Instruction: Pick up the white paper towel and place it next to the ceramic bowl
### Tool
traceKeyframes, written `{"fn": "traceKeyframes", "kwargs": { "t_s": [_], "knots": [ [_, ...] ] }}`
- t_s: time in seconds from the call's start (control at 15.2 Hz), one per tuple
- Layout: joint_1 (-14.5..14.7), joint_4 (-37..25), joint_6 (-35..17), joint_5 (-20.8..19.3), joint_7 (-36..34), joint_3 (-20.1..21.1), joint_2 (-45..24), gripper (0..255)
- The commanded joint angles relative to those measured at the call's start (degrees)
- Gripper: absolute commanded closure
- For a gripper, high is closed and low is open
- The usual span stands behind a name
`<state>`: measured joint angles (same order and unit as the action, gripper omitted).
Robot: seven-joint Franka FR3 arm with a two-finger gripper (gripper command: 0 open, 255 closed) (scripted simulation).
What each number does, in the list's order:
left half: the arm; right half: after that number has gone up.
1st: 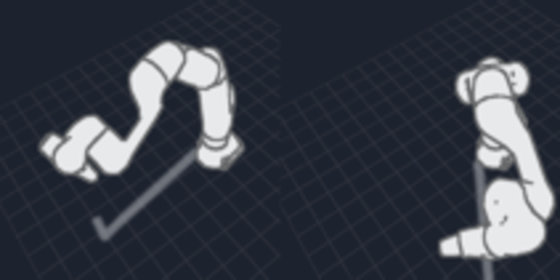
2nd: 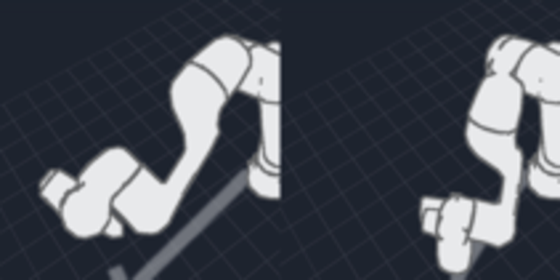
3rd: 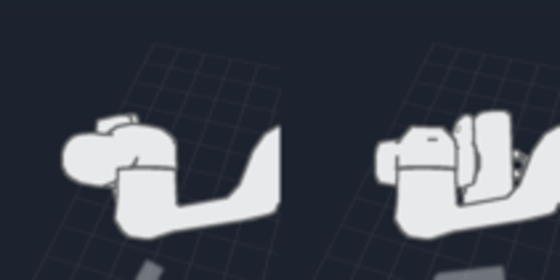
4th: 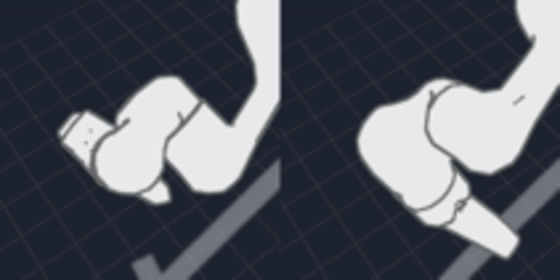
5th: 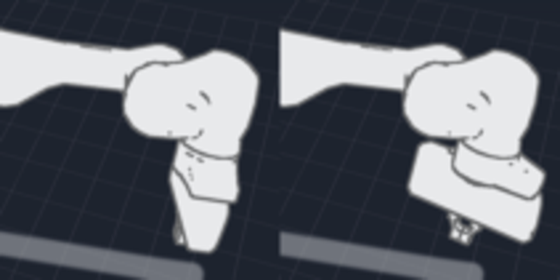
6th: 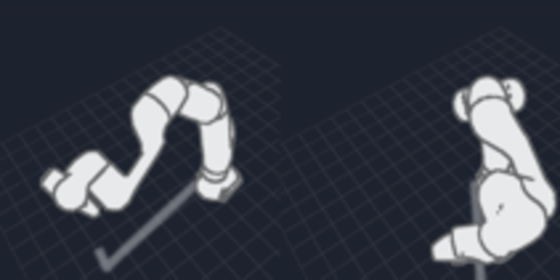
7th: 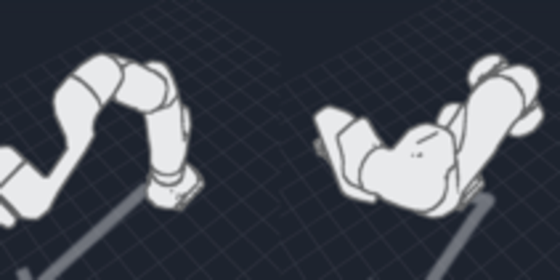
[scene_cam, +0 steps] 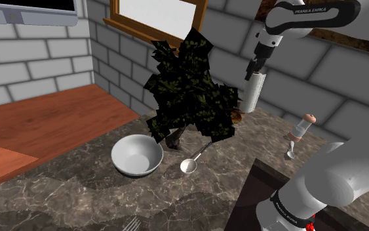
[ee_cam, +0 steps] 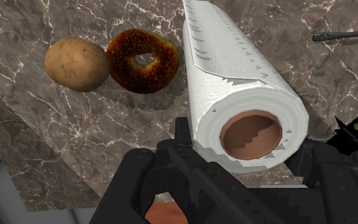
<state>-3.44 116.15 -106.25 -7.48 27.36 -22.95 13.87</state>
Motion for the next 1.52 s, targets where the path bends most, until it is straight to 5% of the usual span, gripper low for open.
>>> {"fn": "traceKeyframes", "kwargs": {
  "t_s": [0.0,1.45],
  "knots": [
    [0.01,-1.43,1.52,0.03,0.15,0.04,0.07,255],
    [0.52,-21.93,18.72,1.59,1.81,0.22,-3.38,255]
  ]
}}
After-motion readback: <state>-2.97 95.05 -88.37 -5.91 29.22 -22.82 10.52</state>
